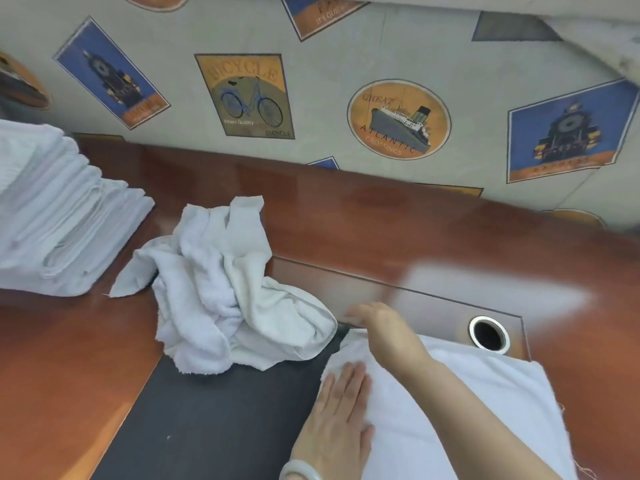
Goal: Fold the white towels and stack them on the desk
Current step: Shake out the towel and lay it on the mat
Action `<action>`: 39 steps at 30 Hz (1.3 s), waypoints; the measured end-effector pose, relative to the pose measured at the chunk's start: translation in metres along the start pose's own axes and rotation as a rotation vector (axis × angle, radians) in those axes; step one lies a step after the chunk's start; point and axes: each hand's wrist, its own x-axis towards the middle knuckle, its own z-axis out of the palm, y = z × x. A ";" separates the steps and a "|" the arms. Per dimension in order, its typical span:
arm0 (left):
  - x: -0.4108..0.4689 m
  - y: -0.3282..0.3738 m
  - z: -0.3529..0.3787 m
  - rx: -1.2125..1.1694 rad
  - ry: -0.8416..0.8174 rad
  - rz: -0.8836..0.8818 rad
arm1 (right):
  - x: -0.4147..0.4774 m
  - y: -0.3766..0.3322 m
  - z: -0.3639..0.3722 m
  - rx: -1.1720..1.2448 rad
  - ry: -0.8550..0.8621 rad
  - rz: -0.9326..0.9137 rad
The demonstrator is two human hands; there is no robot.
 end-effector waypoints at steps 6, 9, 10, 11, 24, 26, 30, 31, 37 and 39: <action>-0.002 0.001 -0.007 -0.038 -0.028 -0.027 | 0.040 0.021 -0.002 -0.060 -0.285 -0.037; -0.002 0.002 -0.007 -0.032 -0.016 -0.028 | 0.043 0.026 0.001 0.001 -0.216 0.010; -0.002 0.002 -0.007 -0.030 -0.018 -0.028 | 0.044 0.028 0.000 0.050 -0.178 0.063; -0.001 0.002 -0.007 -0.027 -0.021 -0.027 | 0.044 0.029 0.000 0.101 -0.118 0.123; -0.001 -0.001 -0.002 -0.016 0.024 -0.021 | -0.076 0.017 0.063 -0.041 0.299 0.145; -0.001 -0.002 -0.002 0.001 0.051 -0.019 | -0.109 0.054 0.071 -0.198 0.211 0.137; -0.002 -0.001 0.000 0.029 0.044 0.005 | -0.159 0.126 0.031 -0.320 0.294 0.473; 0.000 0.000 -0.001 0.026 0.050 0.001 | -0.168 0.135 0.020 -0.321 0.322 0.552; 0.044 0.013 -0.032 -0.046 0.063 0.054 | -0.179 0.141 0.024 -0.316 0.298 0.429; 0.064 -0.001 -0.026 -0.044 0.035 0.030 | -0.177 0.147 0.026 -0.296 0.284 0.460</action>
